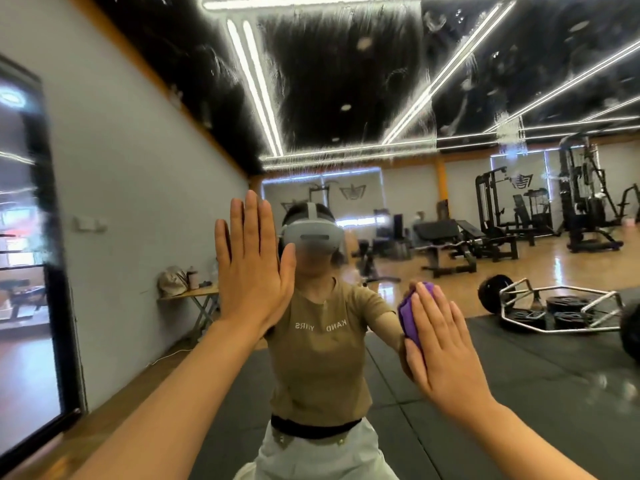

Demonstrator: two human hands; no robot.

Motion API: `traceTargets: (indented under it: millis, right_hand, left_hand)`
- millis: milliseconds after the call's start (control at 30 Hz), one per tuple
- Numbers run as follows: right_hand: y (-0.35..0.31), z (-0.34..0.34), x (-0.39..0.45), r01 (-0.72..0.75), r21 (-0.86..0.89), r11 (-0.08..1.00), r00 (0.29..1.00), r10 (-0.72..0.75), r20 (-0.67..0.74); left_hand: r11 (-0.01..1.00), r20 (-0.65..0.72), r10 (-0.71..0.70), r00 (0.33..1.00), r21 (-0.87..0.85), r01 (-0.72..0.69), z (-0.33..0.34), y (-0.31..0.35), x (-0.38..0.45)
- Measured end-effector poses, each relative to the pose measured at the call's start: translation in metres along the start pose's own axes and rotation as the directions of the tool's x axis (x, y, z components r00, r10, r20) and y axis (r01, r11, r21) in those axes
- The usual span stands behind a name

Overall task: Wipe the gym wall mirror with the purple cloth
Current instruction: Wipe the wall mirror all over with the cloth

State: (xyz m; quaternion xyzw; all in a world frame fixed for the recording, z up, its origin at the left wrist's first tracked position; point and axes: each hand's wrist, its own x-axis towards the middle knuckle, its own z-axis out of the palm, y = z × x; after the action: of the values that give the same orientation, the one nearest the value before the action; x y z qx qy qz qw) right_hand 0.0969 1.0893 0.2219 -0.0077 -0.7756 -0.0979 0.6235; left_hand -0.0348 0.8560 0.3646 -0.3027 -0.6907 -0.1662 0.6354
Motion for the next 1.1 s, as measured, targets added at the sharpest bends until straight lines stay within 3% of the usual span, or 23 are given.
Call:
traceTargets:
  millis: [133,467,600,833,967,1100]
  right_hand:
    - [0.006,-0.009,0.026,0.05,-0.019,0.999,0.998,-0.049,0.03]
    - [0.029,-0.037,0.191,-0.129,0.08,0.988,0.989,0.134,-0.064]
    - [0.009,-0.022,0.128,-0.112,0.111,0.988,0.99,0.12,-0.07]
    - [-0.006,0.002,-0.029,0.01,0.005,1.0,0.999,-0.011,0.039]
    - [-0.001,-0.002,-0.025,0.058,-0.011,0.998,0.996,-0.057,0.073]
    - [0.001,-0.01,0.039,0.039,0.002,0.999,0.999,-0.039,0.021]
  left_hand:
    - [1.0,0.0,-0.012,1.0,0.01,0.012,0.0,0.001,0.0]
    - [1.0,-0.007,0.006,1.0,-0.011,-0.006,-0.001,0.002,-0.001]
    - [1.0,-0.039,0.001,0.999,-0.016,-0.002,0.001,0.002,-0.003]
    - [0.999,-0.067,0.004,0.998,-0.032,-0.007,0.001,0.001,-0.003]
    - [0.999,-0.032,0.013,0.999,-0.052,-0.015,-0.001,-0.002,-0.003]
    - [0.997,0.02,0.032,0.999,-0.066,-0.031,-0.005,-0.002,-0.016]
